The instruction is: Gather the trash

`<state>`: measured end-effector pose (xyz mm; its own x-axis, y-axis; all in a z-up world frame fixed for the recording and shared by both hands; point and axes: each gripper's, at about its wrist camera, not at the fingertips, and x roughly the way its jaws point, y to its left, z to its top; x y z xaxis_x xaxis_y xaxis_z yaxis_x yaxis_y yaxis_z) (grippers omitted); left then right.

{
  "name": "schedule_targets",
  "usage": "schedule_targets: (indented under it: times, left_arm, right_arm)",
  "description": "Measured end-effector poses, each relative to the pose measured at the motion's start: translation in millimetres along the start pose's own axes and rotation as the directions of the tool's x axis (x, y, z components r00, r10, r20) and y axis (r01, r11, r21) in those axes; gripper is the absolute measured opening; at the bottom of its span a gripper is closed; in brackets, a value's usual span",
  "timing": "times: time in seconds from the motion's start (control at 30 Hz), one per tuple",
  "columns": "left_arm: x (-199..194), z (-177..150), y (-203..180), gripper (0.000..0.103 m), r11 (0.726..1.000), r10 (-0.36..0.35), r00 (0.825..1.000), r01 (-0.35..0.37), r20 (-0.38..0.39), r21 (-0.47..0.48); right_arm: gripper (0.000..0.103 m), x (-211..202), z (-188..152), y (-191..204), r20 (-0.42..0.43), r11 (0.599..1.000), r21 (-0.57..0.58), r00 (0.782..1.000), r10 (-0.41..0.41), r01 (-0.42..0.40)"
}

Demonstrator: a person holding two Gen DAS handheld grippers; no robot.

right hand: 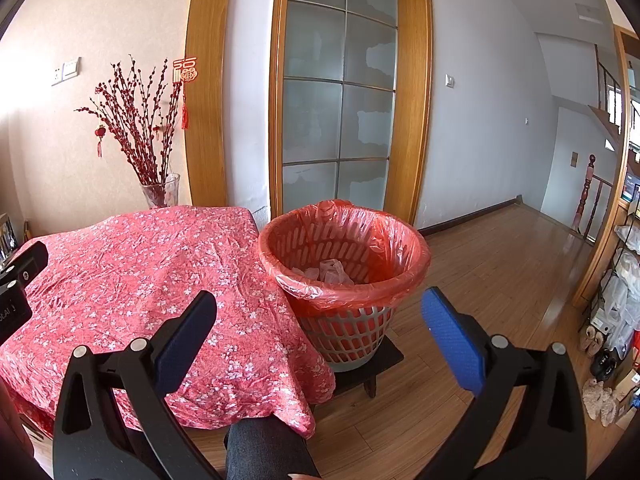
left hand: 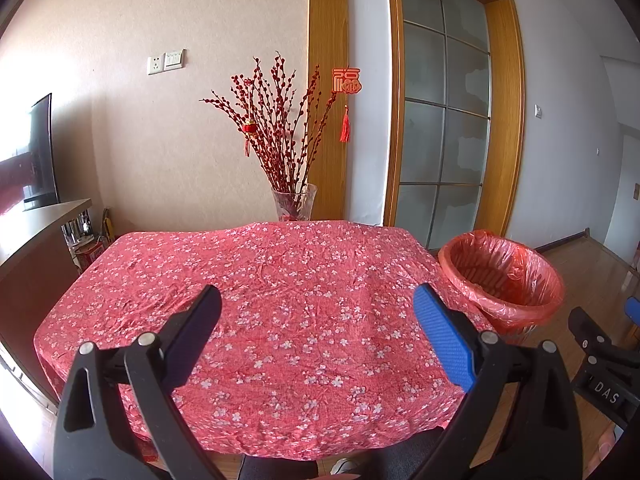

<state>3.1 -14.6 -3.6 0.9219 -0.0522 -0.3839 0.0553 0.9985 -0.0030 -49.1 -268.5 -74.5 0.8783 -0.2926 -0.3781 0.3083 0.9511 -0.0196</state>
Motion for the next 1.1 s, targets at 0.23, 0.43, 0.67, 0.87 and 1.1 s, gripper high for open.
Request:
schedule_targets:
  times: [0.23, 0.43, 0.67, 0.87, 1.1]
  left_arm:
    - [1.6, -2.3, -0.2, 0.095, 1.0, -0.004, 1.0, 0.004, -0.005, 0.001]
    - [2.5, -2.6, 0.0, 0.095, 1.0, -0.005, 1.0, 0.005, -0.008, 0.002]
    - [4.1, -2.6, 0.7, 0.095, 1.0, -0.006, 1.0, 0.006, -0.011, 0.002]
    - [4.1, -2.7, 0.6, 0.095, 1.0, -0.007, 1.0, 0.007, -0.012, 0.001]
    - [4.8, -3.6, 0.8, 0.095, 1.0, -0.008, 1.0, 0.008, -0.015, 0.001]
  right_arm:
    - [0.101, 0.3, -0.3, 0.0, -0.001, 1.0, 0.003, 1.0, -0.003, 0.003]
    - [0.101, 0.3, -0.2, -0.1, -0.001, 1.0, 0.001, 1.0, -0.002, 0.002]
    - [0.101, 1.2, -0.9, -0.1, -0.003, 1.0, 0.003, 1.0, -0.005, 0.005]
    - [0.101, 1.3, -0.8, 0.1, -0.003, 1.0, 0.003, 1.0, -0.005, 0.005]
    - [0.101, 1.6, -0.5, -0.1, -0.004, 1.0, 0.003, 1.0, -0.005, 0.005]
